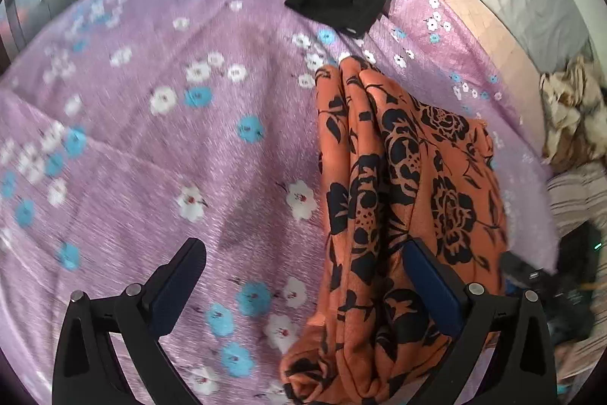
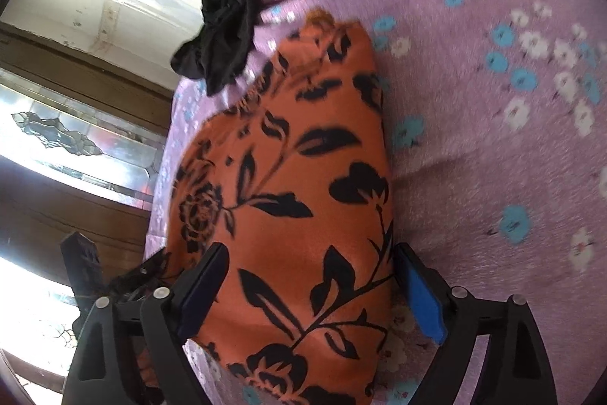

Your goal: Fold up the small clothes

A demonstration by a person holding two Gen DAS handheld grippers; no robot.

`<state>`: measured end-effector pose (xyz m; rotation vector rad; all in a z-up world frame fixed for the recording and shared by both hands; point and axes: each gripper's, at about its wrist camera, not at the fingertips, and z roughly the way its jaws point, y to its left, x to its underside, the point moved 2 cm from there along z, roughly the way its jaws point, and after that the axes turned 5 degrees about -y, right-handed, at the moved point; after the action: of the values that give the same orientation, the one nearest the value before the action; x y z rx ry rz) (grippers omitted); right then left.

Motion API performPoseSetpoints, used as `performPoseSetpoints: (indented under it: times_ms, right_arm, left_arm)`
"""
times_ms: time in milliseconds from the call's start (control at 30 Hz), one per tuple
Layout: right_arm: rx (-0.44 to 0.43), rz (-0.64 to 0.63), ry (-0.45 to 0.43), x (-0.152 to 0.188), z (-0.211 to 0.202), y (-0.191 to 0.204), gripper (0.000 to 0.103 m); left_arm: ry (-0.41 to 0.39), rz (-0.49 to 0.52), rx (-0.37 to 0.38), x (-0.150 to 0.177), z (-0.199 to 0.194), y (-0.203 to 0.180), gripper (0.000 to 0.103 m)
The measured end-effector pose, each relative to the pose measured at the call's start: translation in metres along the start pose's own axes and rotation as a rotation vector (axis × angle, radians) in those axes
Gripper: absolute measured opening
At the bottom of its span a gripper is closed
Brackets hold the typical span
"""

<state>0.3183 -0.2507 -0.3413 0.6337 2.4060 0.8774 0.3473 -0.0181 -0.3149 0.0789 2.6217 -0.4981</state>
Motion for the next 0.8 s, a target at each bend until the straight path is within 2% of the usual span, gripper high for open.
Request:
performPoseSetpoints:
  times_ms: [200,267,333,433,600,633,700,767,800]
  right_arm:
    - [-0.004,-0.029,-0.075,0.002,0.006,0.006,0.092]
    - [0.011,-0.044,-0.096,0.003,0.007,0.008,0.087]
    - [0.04,-0.065,-0.113,0.003,0.007,0.011,0.075]
    - [0.063,-0.07,-0.141,0.004,0.006,0.013,0.065]
    - [0.088,-0.085,-0.152,0.004,0.005,0.016,0.063]
    - [0.087,-0.084,-0.151,0.005,0.005,0.015,0.063]
    - [0.082,-0.081,-0.144,0.004,0.005,0.014,0.063]
    - [0.08,-0.078,-0.134,0.003,0.007,0.013,0.063]
    - [0.08,-0.076,-0.133,0.003,0.008,0.013,0.063]
  left_arm:
    - [0.025,-0.059,0.067,0.001,0.011,0.0,0.103]
    - [0.025,-0.061,0.075,0.002,0.011,-0.002,0.103]
    - [0.022,-0.066,0.081,0.002,0.012,-0.004,0.103]
    - [0.019,-0.08,0.097,-0.001,0.009,-0.005,0.102]
    - [-0.014,-0.116,0.162,-0.007,-0.01,-0.004,0.102]
    - [-0.021,-0.121,0.166,-0.008,-0.012,-0.005,0.103]
    - [-0.03,-0.098,0.127,-0.008,-0.012,-0.006,0.103]
    - [0.019,-0.072,0.096,-0.004,-0.001,-0.01,0.103]
    - [0.055,-0.078,0.119,0.0,0.007,-0.011,0.103]
